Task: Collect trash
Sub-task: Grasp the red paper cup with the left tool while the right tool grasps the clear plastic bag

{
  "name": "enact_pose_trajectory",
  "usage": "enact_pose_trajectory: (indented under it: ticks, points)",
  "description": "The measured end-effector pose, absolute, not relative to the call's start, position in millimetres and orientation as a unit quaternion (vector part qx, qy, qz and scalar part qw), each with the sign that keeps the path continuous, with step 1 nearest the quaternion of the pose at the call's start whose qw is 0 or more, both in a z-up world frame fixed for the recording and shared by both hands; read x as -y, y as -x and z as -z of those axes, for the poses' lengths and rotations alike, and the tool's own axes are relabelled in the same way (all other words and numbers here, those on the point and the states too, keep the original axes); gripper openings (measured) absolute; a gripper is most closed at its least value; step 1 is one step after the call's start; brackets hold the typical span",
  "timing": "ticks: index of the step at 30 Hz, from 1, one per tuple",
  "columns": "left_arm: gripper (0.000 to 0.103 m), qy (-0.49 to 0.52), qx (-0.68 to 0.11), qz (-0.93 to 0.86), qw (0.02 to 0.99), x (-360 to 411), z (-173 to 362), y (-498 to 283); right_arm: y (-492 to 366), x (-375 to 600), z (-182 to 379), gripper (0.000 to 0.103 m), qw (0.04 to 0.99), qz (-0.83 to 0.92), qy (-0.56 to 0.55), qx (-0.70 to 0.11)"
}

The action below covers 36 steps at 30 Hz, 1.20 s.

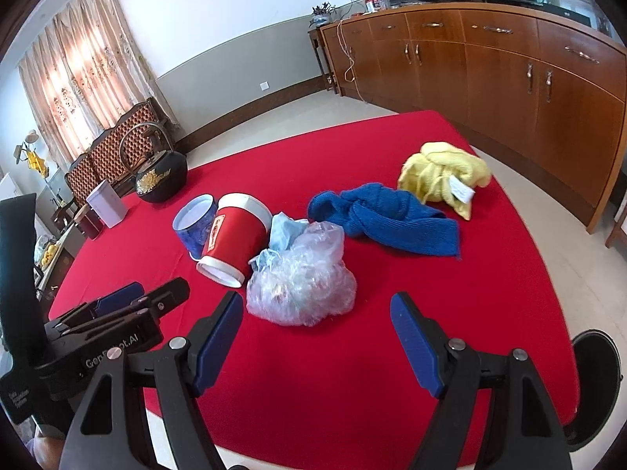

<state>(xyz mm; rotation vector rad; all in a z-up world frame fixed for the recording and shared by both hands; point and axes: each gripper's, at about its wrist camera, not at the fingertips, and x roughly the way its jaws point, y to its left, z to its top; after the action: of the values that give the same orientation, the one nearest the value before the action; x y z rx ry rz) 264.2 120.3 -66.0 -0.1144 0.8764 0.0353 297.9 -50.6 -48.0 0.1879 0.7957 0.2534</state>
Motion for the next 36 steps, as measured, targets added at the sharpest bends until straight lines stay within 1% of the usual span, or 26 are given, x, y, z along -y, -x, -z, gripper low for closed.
enact_pose_trajectory:
  ticks: [10,16,17,18,20,21,24,30,36]
  points:
    - [0.071,0.055,-0.424,-0.030,0.903,-125,73,-284,-343,32,75,0.079,0.899,-0.135,-0.085,-0.408]
    - [0.071,0.054,-0.428,-0.025,0.902,-122,76,-289,-356,30,94,0.078,0.889,-0.156,-0.098,-0.419]
    - [0.071,0.054,-0.428,-0.024,0.902,-121,76,-290,-356,30,96,0.072,0.890,-0.160,-0.099,-0.415]
    - [0.071,0.055,-0.429,-0.023,0.901,-120,76,-291,-354,31,97,0.061,0.890,-0.168,-0.101,-0.411]
    - [0.071,0.054,-0.430,-0.021,0.901,-118,77,-294,-352,29,95,0.050,0.890,-0.184,-0.104,-0.405]
    - [0.071,0.054,-0.432,-0.020,0.900,-117,78,-295,-350,27,93,0.046,0.891,-0.186,-0.098,-0.402]
    - [0.071,0.056,-0.434,-0.017,0.899,-116,80,-299,-345,26,89,0.038,0.896,-0.191,-0.097,-0.390]
    - [0.071,0.059,-0.442,-0.007,0.895,-109,85,-309,-334,46,76,0.037,0.908,-0.174,-0.106,-0.366]
    - [0.071,0.057,-0.448,-0.002,0.892,-102,92,-322,-335,58,76,0.037,0.911,-0.160,-0.102,-0.366]
